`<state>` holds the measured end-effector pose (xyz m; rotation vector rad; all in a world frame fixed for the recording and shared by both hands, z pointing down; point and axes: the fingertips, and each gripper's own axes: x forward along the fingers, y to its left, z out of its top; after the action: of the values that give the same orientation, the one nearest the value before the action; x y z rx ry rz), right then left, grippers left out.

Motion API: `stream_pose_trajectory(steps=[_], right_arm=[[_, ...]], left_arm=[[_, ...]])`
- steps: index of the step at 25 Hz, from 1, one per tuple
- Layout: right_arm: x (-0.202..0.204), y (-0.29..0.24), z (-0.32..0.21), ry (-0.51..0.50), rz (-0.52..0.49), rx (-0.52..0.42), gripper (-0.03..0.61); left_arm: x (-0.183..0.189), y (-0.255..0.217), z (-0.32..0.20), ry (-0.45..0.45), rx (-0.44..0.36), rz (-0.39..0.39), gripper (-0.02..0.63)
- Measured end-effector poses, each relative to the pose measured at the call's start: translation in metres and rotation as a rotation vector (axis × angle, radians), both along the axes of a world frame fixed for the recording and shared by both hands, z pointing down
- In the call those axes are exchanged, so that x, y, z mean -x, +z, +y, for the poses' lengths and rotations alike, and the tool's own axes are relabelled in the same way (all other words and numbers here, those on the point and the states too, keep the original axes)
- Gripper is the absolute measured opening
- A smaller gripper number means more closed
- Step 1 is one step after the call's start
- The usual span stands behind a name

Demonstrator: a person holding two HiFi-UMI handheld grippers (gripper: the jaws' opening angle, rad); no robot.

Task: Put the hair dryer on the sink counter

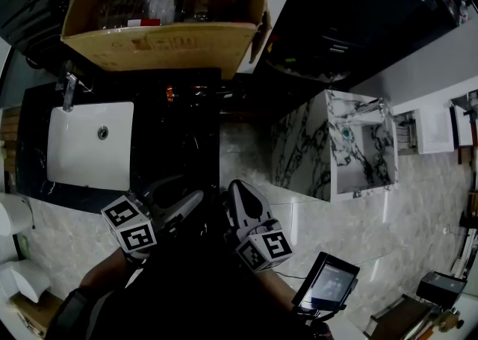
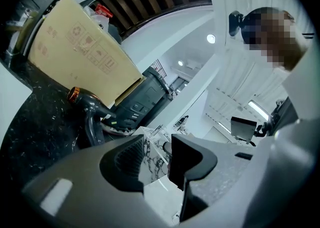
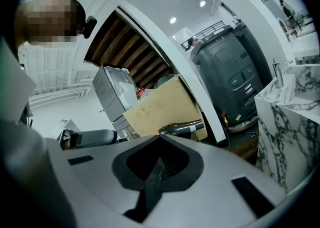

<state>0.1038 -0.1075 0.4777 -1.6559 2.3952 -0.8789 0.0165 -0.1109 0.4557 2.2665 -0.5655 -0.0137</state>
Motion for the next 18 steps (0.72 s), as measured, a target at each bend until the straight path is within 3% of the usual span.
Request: stream_pose_trajectory(steps=[18], right_arm=[[0.0051, -0.0068, -0.0002, -0.016, 0.013, -0.03, -0.005]], left_arm=[[0.0043, -0.0018, -0.0026, -0.006, -0.007, -0.005, 0.169]])
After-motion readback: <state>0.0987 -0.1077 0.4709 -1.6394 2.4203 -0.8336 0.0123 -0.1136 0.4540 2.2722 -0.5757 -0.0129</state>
